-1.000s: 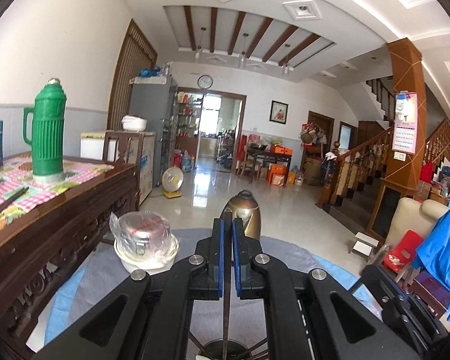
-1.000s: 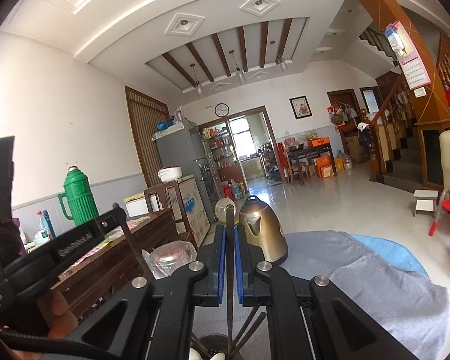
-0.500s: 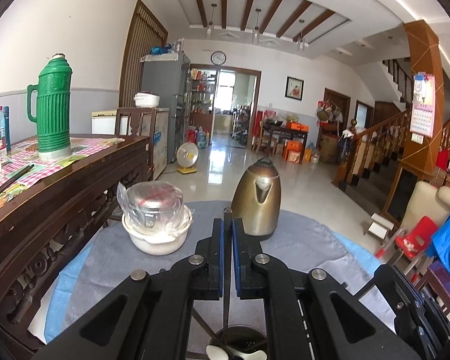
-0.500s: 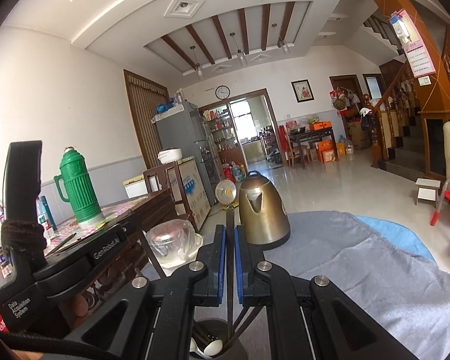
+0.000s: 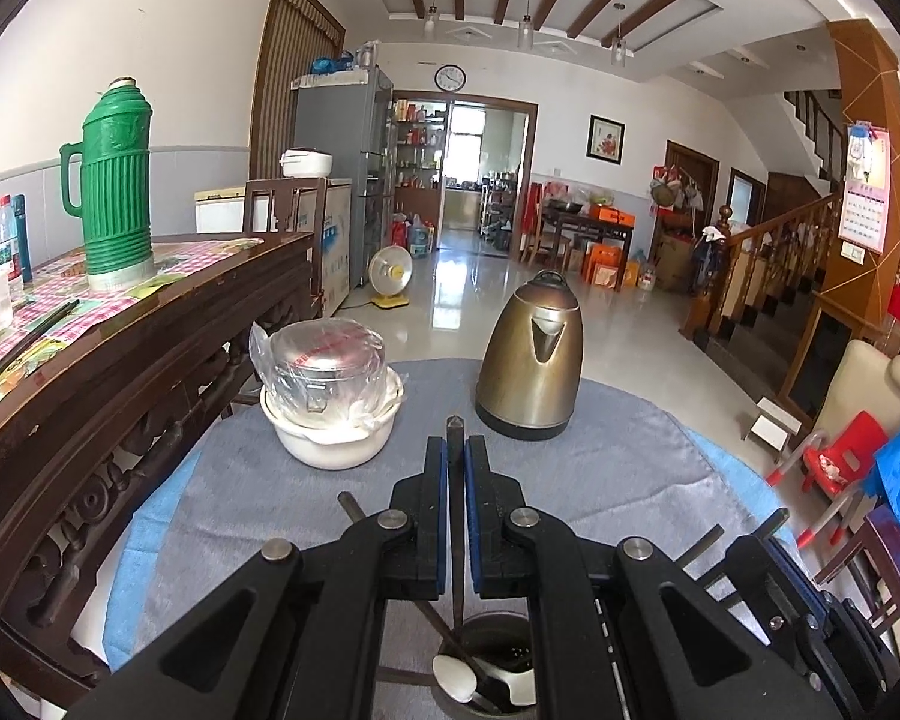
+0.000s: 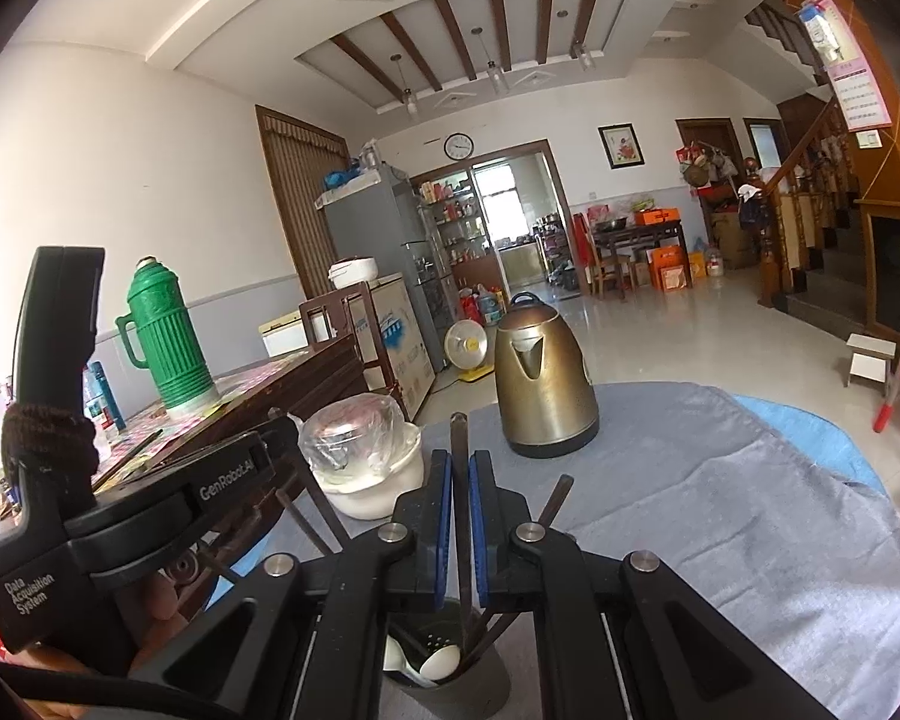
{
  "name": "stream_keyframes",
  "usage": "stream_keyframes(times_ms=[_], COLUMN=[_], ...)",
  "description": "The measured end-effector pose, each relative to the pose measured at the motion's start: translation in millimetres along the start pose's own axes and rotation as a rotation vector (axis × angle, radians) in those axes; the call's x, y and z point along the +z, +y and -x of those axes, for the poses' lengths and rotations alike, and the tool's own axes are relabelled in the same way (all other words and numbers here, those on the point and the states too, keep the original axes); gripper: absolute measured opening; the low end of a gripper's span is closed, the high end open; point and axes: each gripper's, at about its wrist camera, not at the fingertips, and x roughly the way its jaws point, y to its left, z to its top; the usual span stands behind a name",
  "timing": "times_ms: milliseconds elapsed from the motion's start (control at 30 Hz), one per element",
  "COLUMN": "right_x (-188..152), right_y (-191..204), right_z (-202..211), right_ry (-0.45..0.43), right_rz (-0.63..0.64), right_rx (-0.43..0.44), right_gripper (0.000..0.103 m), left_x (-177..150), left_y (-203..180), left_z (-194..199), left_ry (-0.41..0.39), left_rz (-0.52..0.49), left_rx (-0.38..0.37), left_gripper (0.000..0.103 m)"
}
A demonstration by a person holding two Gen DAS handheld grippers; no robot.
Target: Organize utensils
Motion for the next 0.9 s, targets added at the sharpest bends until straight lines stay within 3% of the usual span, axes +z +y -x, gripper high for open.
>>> stream_keyframes(times_ms=[200,300,367,567,900], right_x=[-1.2,-1.3,-1.7,-2.9,-11.3], right_y=[2.3,5.4,9.0,5.8,13.4], right_z=[2.9,4.2,6.5,22.5,67.9], right_ry=[0.027,0.049,0.056,0.057,0.05], right_rz=[-0.004,-0.005,0.004,-0.044,-0.05], right_rx=[0.02,0.047,0.047,0.057,0.052], right_gripper=[0.008,0.009,0.009,0.01,0.011], left_x=[-1.8,-2.9,-3.3,-9.2,-32.3], left_y=[2.6,7.4,10.6,24.4,29.6], left_z=[12.7,21.8,30.3,66.9,122.0], left_ry=[0.007,0.007,0.0,-0.04,-0.063], left_rz=[-0.016,-0.016,-0.018,-0.024,-0.054], left_rx=[0.02,0.033,0.05,0.102,0.174], left_gripper=[0.007,0.019,0.033,0.055,0.075])
